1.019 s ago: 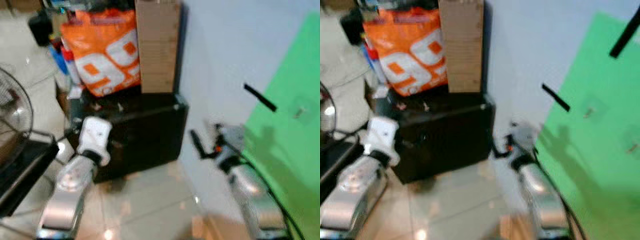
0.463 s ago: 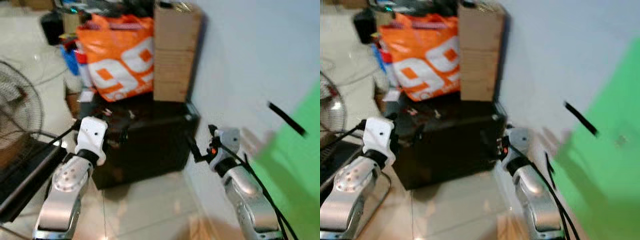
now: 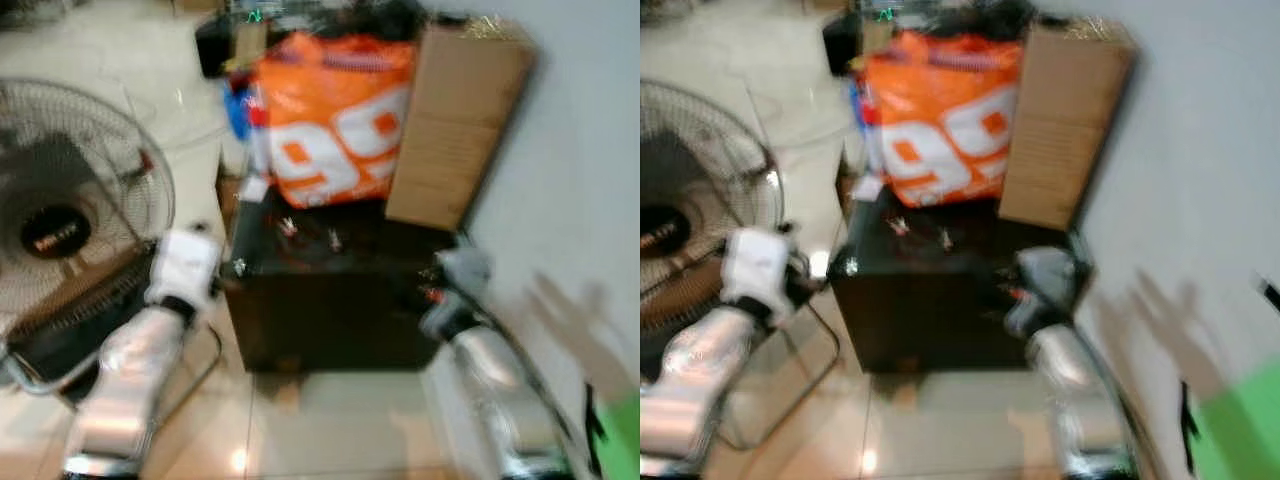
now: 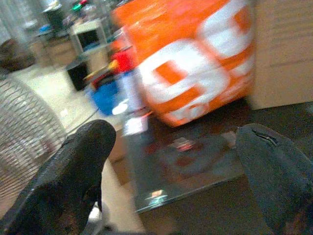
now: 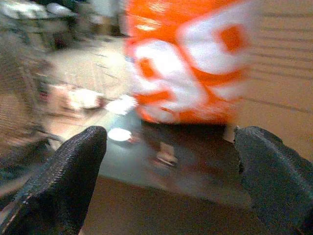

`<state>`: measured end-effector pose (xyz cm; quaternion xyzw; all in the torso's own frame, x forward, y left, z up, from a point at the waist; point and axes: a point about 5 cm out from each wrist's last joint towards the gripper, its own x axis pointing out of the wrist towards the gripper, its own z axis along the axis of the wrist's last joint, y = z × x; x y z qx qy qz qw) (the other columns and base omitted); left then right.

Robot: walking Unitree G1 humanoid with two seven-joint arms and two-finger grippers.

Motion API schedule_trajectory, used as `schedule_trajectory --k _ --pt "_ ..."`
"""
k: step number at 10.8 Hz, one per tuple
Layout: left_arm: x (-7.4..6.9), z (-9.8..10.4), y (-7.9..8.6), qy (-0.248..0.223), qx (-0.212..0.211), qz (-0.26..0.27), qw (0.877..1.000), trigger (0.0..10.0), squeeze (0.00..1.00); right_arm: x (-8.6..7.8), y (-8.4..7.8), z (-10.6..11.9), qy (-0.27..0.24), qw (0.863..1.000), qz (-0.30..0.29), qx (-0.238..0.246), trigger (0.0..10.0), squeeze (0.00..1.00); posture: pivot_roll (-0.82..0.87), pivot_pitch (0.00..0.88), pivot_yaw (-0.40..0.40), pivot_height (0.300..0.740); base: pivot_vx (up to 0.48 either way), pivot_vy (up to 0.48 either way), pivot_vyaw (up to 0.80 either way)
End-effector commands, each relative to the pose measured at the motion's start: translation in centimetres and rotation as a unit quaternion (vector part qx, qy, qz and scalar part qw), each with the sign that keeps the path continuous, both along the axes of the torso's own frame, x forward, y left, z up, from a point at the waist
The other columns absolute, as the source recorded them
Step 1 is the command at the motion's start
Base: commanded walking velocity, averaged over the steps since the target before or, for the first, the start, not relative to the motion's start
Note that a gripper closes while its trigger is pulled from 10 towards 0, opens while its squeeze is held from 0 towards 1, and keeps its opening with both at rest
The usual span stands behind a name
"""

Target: Hang keys on a hook

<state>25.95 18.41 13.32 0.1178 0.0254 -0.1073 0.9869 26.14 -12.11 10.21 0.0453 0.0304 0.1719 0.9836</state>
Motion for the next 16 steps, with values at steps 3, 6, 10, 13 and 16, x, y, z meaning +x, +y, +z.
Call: schedule_trajectory --k 3,6,10,13,16 --pt "0.22 0.26 -1.24 -0.005 -0.007 -0.02 1.0 10.0 0.0 -0.22 -1.77 0.05 -0.006 1.0 -0.022 -0.015 10.0 1.0 -0.06 0.0 0.006 0.74 0.388 0.0 0.0" --pt "0.3 0.22 -1.42 -0.005 -0.008 -0.023 1.0 10.0 0.0 -0.2 -1.79 0.15 -0.008 1.0 -0.024 -0.016 10.0 1.0 -0.06 0.0 0.004 0.74 0.379 0.0 0.0" --pt "0.36 0.17 -1.55 -0.006 -0.01 -0.024 1.0 10.0 0.0 -0.07 -1.8 0.22 -0.009 1.0 -0.018 -0.02 10.0 1.0 -0.05 0.0 -0.001 0.74 0.39 0.0 0.0" --pt "0.36 0.12 -1.55 -0.005 -0.008 -0.029 1.0 10.0 0.0 -0.28 -1.62 0.21 -0.01 1.0 -0.009 -0.023 10.0 1.0 -0.05 0.0 0.002 0.74 0.385 0.0 0.0" --pt "0.29 0.11 -1.55 -0.006 -0.006 -0.031 0.999 10.0 0.0 -0.26 -1.62 0.24 -0.012 0.999 -0.004 -0.031 10.0 1.0 -0.05 0.0 0.001 0.74 0.394 0.0 0.71"
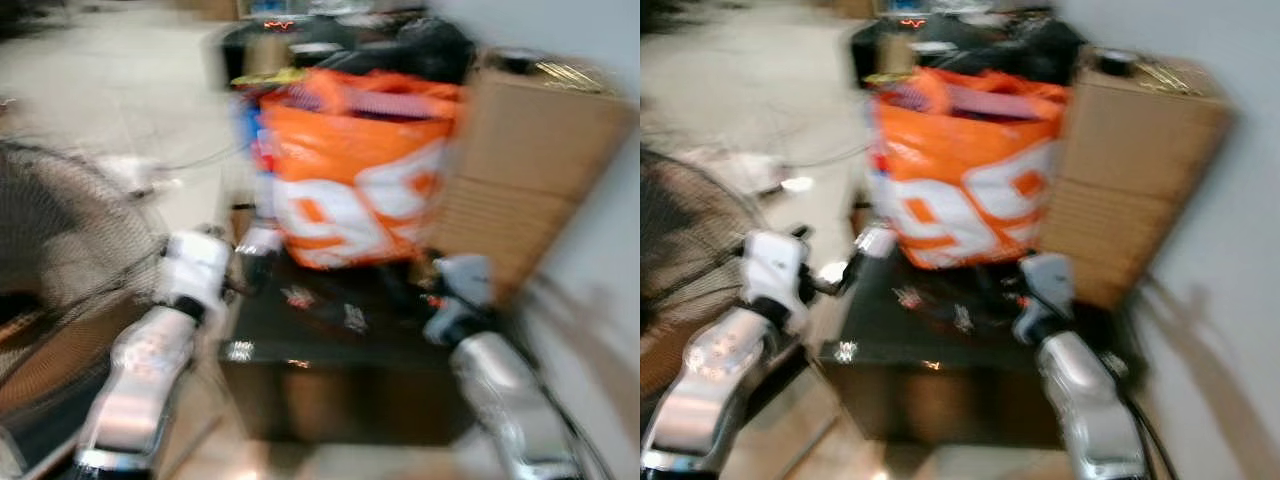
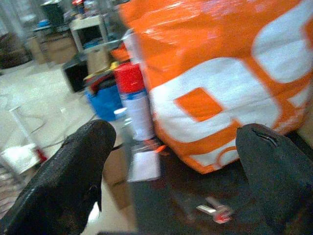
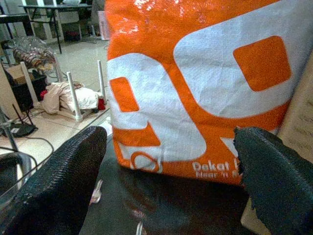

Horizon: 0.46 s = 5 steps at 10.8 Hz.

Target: Hang keys on a hook

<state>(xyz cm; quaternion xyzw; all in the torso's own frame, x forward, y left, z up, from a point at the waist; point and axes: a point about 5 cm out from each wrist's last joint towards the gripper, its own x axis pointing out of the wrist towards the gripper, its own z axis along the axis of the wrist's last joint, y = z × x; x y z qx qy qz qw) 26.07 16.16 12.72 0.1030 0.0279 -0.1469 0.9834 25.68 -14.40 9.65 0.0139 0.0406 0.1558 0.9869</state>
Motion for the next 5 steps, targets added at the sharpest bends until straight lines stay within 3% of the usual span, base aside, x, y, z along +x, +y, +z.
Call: schedule_trajectory --k 1,3,4,5 --pt "0.1 0.7 0.7 -0.016 0.01 0.008 1.0 10.0 0.0 0.3 0.8 0.9 -0.019 1.0 0.015 0.001 10.0 1.0 -0.04 0.0 -0.001 0.74 0.379 0.0 0.0" --pt "0.1 0.7 0.7 -0.016 0.012 0.007 1.0 10.0 0.0 0.5 0.8 1.0 -0.016 1.0 0.025 -0.011 10.0 1.0 -0.05 0.0 -0.001 0.74 0.388 0.0 0.0" --pt "0.2 0.7 0.6 -0.012 0.013 0.002 1.0 10.0 0.0 0.8 0.4 0.6 0.002 0.998 0.029 -0.048 10.0 1.0 -0.05 0.0 0.004 0.74 0.375 0.0 0.0" --pt "0.2 0.3 0.4 -0.003 0.023 -0.019 1.0 10.0 0.0 1.3 0.1 0.0 0.025 0.995 0.049 -0.078 10.0 0.53 -0.07 0.0 0.014 0.74 0.0 0.0 0.0"
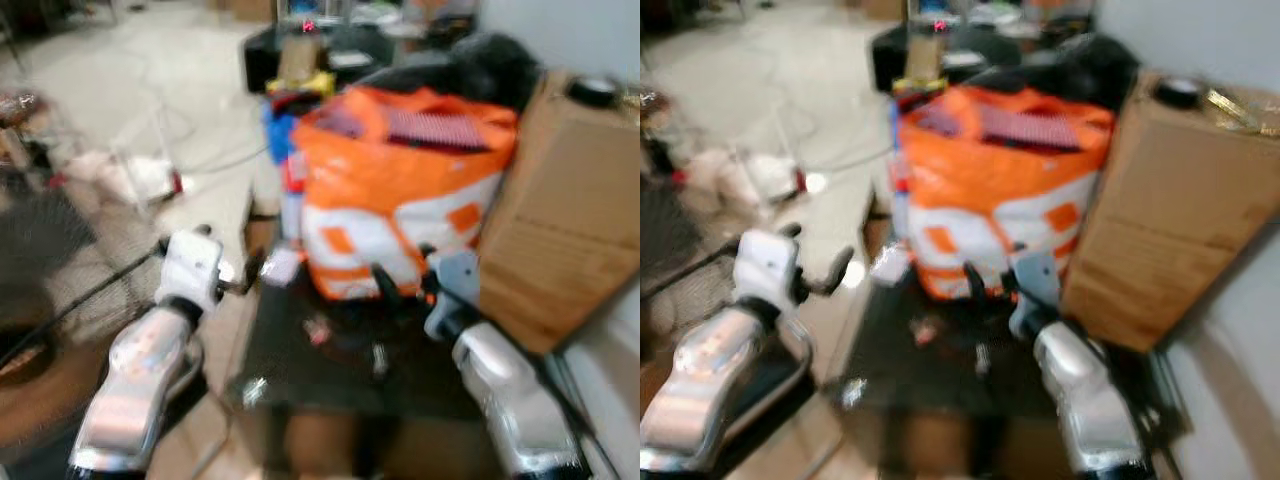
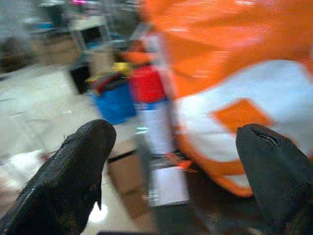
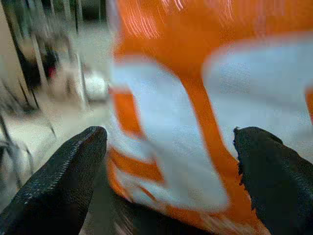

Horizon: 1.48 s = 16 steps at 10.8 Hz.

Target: Hang keys on a hook

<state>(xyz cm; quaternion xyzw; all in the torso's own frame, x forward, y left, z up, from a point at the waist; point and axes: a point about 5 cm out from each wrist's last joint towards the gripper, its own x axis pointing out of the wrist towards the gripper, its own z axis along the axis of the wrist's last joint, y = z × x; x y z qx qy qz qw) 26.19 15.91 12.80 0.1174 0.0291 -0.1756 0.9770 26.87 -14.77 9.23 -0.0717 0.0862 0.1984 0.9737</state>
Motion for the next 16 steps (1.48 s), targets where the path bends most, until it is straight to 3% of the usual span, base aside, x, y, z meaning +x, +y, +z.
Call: schedule_trajectory --k 1,2,3,5,6,8,10,11,12,13,14,15,16 --pt "0.1 0.0 0.4 0.006 0.015 -0.012 1.0 10.0 0.0 0.5 0.4 0.0 0.011 0.999 0.025 -0.017 10.0 0.0 -0.07 0.0 0.021 0.74 0.0 0.0 0.0" --pt "0.0 -0.4 0.4 0.02 0.022 -0.035 0.999 10.0 0.0 1.0 0.5 -0.2 0.025 0.998 0.045 -0.045 10.0 0.0 -0.08 0.0 0.029 0.74 0.0 0.0 0.0" --pt "-0.4 -1.1 0.1 0.05 0.034 -0.08 0.995 10.0 0.0 1.7 0.7 -1.2 0.068 0.986 0.094 -0.119 10.0 0.0 -0.1 0.0 0.039 0.74 0.0 0.0 0.0" --pt "-1.4 -2.2 0.0 0.093 0.059 -0.144 0.983 10.0 0.0 1.5 1.6 -3.3 0.127 0.948 0.204 -0.211 10.0 0.0 -0.1 0.0 0.023 0.74 0.0 0.0 0.0" --pt "-2.0 -2.7 0.1 0.114 0.07 -0.167 0.977 10.0 0.0 1.1 1.7 -4.3 0.15 0.922 0.252 -0.254 10.0 0.0 -0.1 0.0 0.016 0.74 0.0 0.0 0.0" --pt "-4.4 -4.5 0.0 0.192 0.051 -0.221 0.955 10.0 0.0 0.6 1.3 -5.8 0.182 0.87 0.318 -0.33 10.0 0.0 -0.1 0.0 -0.014 0.74 0.0 0.0 0.0" --pt "-6.5 -5.4 -0.5 0.251 0.04 -0.275 0.927 10.0 0.0 0.7 1.0 -6.6 0.195 0.842 0.341 -0.371 10.0 0.0 -0.11 0.0 -0.025 0.74 0.0 0.0 0.0" --pt "-6.8 -5.4 -0.6 0.256 0.035 -0.274 0.927 10.0 0.0 0.6 0.8 -7.4 0.201 0.824 0.353 -0.395 10.0 0.0 -0.11 0.0 -0.031 0.74 0.0 0.0 0.0" --pt "-6.8 -5.3 -0.7 0.256 0.035 -0.274 0.926 10.0 0.0 0.6 0.7 -7.6 0.202 0.819 0.356 -0.401 10.0 0.0 -0.11 0.0 -0.031 0.74 0.0 0.0 0.0" --pt "-7.0 -5.3 -0.9 0.259 0.033 -0.278 0.925 10.0 0.0 0.4 0.3 -8.8 0.207 0.788 0.362 -0.452 10.0 0.0 -0.12 0.0 -0.036 0.74 0.0 0.0 0.0" --pt "-7.1 -5.3 -0.9 0.26 0.033 -0.278 0.924 10.0 0.0 0.4 0.3 -9.2 0.21 0.783 0.362 -0.46 9.5 0.0 -0.12 0.0 -0.038 0.74 0.0 0.0 0.0" --pt "-7.2 -5.3 -1.0 0.26 0.032 -0.277 0.924 10.0 0.0 0.4 0.2 -9.6 0.215 0.778 0.361 -0.467 5.1 0.0 -0.11 0.0 -0.039 0.74 0.0 0.0 0.0" --pt "-7.3 -5.2 -1.0 0.261 0.032 -0.276 0.924 10.0 0.0 0.5 0.1 -10.0 0.209 0.777 0.354 -0.476 2.2 0.0 -0.11 0.0 -0.042 0.74 0.0 0.0 0.0"
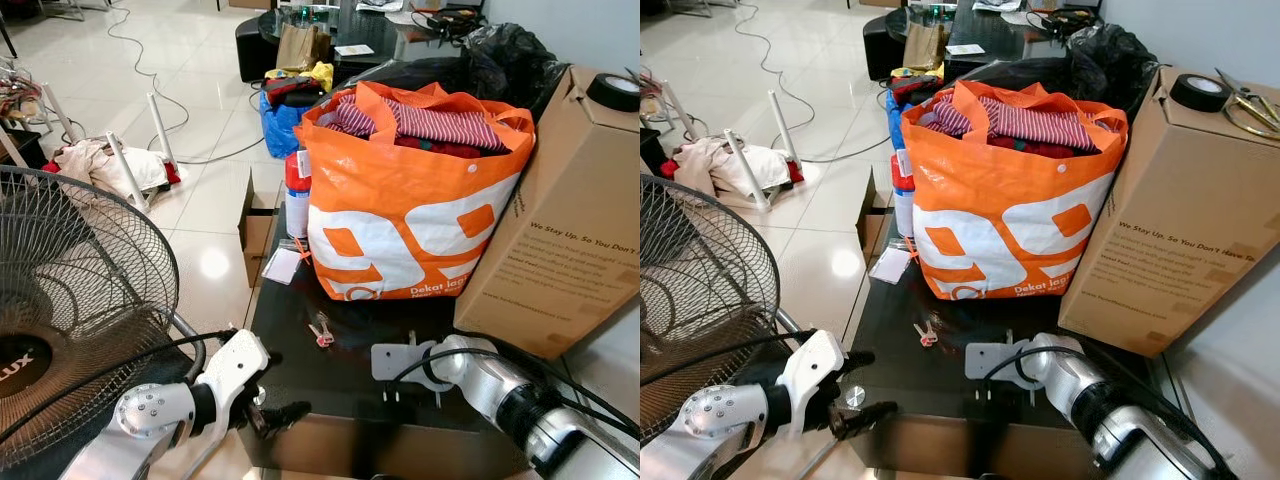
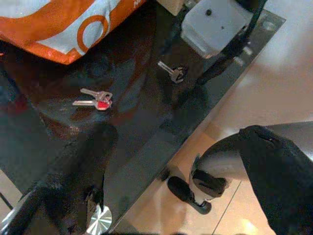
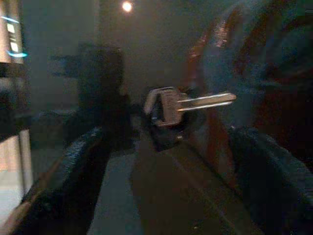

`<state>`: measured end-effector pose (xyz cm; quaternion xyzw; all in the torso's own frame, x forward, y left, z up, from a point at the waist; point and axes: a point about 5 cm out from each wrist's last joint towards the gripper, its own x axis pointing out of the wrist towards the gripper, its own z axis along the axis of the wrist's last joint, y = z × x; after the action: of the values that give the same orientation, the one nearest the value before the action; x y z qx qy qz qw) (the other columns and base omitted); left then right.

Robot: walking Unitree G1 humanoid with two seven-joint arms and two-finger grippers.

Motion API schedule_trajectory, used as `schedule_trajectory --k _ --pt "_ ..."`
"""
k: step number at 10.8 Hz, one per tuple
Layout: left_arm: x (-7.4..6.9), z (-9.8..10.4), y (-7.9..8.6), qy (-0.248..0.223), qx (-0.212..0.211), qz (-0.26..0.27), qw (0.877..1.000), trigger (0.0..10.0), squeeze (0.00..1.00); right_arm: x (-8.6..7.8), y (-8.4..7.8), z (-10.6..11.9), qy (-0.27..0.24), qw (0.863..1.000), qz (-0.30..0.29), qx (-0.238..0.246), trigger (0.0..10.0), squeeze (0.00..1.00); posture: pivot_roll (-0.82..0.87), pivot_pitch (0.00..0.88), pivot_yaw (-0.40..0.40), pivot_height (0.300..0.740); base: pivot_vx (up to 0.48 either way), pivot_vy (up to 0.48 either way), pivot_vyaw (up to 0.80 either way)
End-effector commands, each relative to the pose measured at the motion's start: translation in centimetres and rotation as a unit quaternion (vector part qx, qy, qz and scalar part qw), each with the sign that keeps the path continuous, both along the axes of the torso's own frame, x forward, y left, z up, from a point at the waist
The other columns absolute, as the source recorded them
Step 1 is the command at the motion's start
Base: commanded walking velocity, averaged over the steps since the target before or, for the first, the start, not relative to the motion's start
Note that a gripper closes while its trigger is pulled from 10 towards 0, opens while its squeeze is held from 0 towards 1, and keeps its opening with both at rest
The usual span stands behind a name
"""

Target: Hang keys on a hook

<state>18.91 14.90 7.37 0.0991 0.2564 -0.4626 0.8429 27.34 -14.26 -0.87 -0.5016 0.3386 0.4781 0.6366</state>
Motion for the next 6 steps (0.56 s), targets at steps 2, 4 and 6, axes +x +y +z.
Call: schedule_trajectory --k 2,4,6 --pt "-0.17 0.28 0.06 0.0 0.002 0.002 1.0 10.0 0.0 0.03 -0.13 -0.57 -0.02 1.0 0.003 -0.014 0.0 0.0 -0.1 0.0 -0.041 0.74 0.0 0.0 0.0" --pt "-0.24 0.35 0.1 0.001 0.003 0.002 1.0 10.0 0.0 0.04 0.06 -0.72 -0.018 1.0 0.008 -0.015 0.0 0.0 -0.1 0.0 -0.04 0.74 0.0 0.0 0.0" --pt "-0.08 0.46 0.0 0.0 0.001 0.001 1.0 10.0 0.0 0.36 0.3 -0.51 -0.021 1.0 0.014 -0.004 0.0 0.0 -0.1 0.0 -0.037 0.74 0.0 0.0 0.0"
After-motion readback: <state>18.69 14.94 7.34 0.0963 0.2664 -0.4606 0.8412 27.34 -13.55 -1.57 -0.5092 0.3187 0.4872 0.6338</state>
